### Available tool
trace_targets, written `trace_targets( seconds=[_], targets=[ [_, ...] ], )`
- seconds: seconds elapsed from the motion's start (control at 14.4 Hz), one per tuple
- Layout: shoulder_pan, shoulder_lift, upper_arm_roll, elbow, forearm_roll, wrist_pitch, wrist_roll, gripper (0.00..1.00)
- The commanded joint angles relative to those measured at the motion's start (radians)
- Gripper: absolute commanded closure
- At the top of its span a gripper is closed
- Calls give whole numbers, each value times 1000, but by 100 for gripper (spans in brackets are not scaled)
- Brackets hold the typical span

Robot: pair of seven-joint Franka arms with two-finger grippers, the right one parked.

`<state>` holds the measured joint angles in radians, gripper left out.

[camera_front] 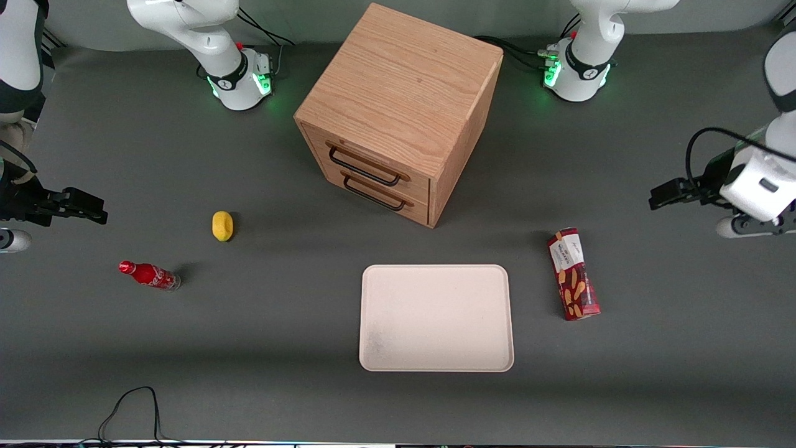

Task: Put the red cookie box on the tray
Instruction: 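Lower the open left gripper down over the upright red shortbread box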

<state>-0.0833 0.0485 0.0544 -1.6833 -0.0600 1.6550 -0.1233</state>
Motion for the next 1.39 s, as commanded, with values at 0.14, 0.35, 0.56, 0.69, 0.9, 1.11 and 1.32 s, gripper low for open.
trace_targets(
  seconds=[0.14, 0.35, 0.56, 0.69, 0.9, 1.11, 1.32],
  targets=[
    [5, -27, -7, -21, 35, -9, 14, 0],
    [7, 31, -4, -24, 87, 14, 17, 0],
    [-3, 95, -5, -36, 89, 109, 14, 0],
    [-21, 155, -5, -36, 86, 214, -4, 0],
    [-53, 259, -7, -33, 72, 379, -68, 0],
    [-88, 350, -7, -32, 72, 501, -104, 0],
    [-105, 422, -7, -35, 72, 566, -107, 0]
  ],
)
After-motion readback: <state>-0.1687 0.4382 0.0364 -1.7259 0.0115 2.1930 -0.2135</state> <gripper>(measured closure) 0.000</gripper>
